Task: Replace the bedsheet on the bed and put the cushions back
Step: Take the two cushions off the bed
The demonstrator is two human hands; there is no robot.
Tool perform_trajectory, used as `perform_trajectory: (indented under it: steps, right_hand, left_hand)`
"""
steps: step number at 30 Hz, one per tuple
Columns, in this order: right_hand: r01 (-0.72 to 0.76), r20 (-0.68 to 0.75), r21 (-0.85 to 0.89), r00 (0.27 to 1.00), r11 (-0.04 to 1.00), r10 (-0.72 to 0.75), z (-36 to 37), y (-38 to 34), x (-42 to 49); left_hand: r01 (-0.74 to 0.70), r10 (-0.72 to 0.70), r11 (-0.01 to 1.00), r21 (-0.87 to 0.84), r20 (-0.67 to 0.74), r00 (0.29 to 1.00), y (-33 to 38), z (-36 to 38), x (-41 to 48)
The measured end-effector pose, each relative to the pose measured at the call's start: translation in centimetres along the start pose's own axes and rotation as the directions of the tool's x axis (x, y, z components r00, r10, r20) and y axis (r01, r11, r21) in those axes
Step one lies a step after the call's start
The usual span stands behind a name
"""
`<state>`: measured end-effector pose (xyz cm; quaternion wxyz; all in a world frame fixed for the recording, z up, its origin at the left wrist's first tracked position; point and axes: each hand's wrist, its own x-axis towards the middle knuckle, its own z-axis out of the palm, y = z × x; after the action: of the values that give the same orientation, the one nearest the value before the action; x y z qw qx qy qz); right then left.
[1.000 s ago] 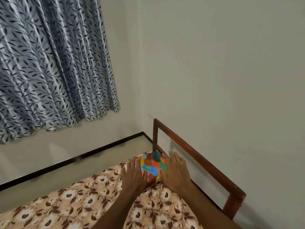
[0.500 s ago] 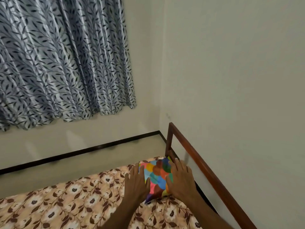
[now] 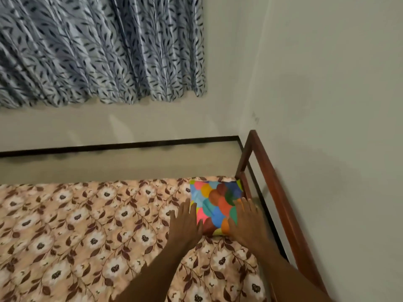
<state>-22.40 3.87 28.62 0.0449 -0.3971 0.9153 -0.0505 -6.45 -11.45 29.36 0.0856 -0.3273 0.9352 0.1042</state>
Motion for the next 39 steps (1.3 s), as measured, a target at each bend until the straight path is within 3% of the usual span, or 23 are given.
perform_trajectory:
  steps: [6,10,13,17,20,23,25,29,34,39]
  right_hand:
    - [-0.031,0.092,0.041,0.995,0.999,0.027,7.4,2.7,5.2]
    - [-0.109,0.17,0.21,0.983,0.972,0.074,14.2,4.4,9.6]
    - [-0.253,0.248,0.309,0.952,0.917,0.18,19.8,6.4,13.1]
    - [-0.452,0.353,0.459,0.883,0.765,0.31,26.6,9.0,16.2]
    - [-0.574,0.428,0.467,0.813,0.673,0.396,32.3,11.0,17.7]
    - [-0.656,0.461,0.51,0.755,0.557,0.467,35.3,11.4,18.5]
    - [-0.69,0.49,0.542,0.723,0.48,0.486,37.1,11.7,19.3]
    - [-0.728,0.484,0.528,0.681,0.437,0.55,39.8,12.4,20.0]
    - [-0.759,0.372,0.417,0.644,0.499,0.668,41.4,11.2,19.1]
    - [-0.738,0.25,0.455,0.642,0.497,0.725,42.3,10.3,19.3]
  left_hand:
    - [0.034,-0.031,0.999,-0.026,0.078,0.996,0.7,6.1,6.1]
    - [0.048,-0.041,0.997,-0.066,0.097,0.994,0.8,11.0,11.3]
    - [0.107,-0.091,0.985,-0.135,0.12,0.989,0.3,16.9,15.9]
    - [0.257,-0.225,0.914,-0.313,0.135,0.965,-0.2,25.0,19.8]
    - [0.405,-0.342,0.761,-0.507,0.217,0.914,-0.6,30.1,22.4]
    - [0.519,-0.433,0.446,-0.729,0.332,0.838,-1.2,33.7,24.7]
    - [0.557,-0.461,0.349,-0.754,0.379,0.802,-1.5,35.4,26.2]
    - [0.588,-0.475,0.364,-0.722,0.399,0.784,-1.8,36.9,28.2]
    - [0.576,-0.48,0.356,-0.736,0.385,0.788,-4.8,47.6,32.4]
    - [0.519,-0.467,0.349,-0.78,0.335,0.818,-1.1,39.7,28.7]
